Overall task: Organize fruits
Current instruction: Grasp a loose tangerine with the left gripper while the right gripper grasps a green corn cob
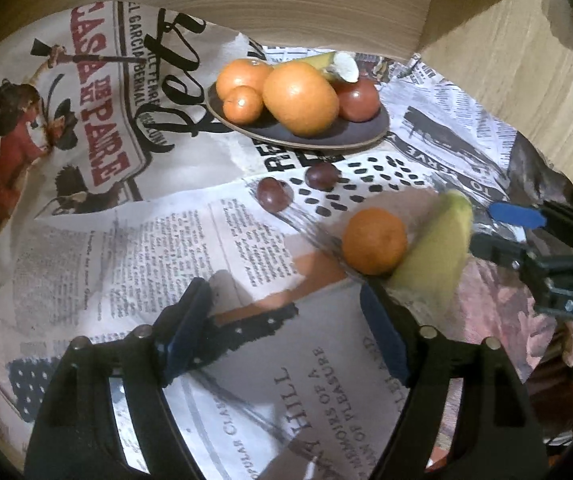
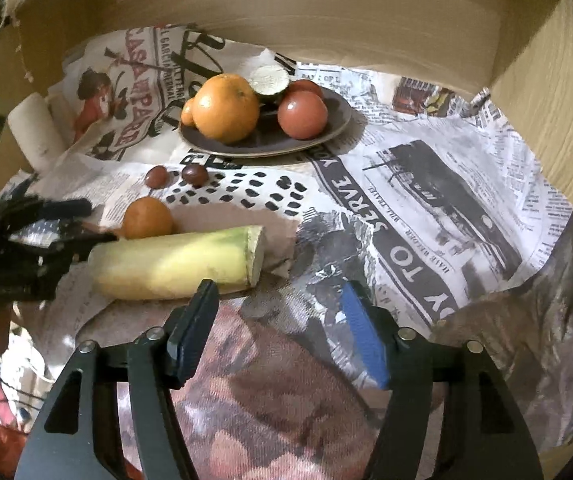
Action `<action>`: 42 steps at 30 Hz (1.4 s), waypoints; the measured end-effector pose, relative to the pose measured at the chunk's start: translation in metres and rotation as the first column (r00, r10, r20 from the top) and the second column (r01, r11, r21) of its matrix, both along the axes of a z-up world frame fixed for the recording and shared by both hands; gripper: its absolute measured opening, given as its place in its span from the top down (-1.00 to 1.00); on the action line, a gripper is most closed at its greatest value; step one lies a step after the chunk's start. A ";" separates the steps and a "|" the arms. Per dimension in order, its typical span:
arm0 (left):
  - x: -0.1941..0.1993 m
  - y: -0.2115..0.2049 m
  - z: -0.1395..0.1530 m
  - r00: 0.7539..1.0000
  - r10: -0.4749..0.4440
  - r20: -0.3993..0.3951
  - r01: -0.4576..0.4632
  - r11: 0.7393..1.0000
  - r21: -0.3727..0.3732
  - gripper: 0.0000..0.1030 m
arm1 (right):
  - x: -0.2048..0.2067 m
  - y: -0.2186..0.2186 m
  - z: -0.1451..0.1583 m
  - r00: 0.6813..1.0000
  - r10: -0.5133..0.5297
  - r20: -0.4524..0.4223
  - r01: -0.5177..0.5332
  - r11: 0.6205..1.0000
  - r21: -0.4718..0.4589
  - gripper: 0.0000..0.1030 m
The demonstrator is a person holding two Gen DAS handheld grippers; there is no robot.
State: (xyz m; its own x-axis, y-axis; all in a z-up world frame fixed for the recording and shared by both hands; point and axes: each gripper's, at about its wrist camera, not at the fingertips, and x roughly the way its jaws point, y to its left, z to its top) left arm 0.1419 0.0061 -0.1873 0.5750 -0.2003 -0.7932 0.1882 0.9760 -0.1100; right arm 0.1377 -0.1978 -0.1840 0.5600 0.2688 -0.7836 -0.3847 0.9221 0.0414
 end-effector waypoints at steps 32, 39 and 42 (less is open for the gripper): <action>-0.008 0.013 0.005 1.000 0.001 0.017 0.001 0.996 -0.087 -0.56 | 0.031 0.053 -0.006 0.992 0.087 -0.088 -0.087 0.996 0.003 -0.17; 0.000 -0.007 0.004 0.998 -0.057 0.017 0.059 0.995 -0.086 -0.56 | 0.022 0.038 0.006 0.993 0.106 -0.058 -0.106 0.994 0.001 0.10; 0.003 -0.018 0.003 0.997 -0.081 0.020 0.082 0.993 -0.080 -0.55 | 0.020 0.034 0.010 0.992 0.115 -0.047 -0.116 0.993 -0.025 0.15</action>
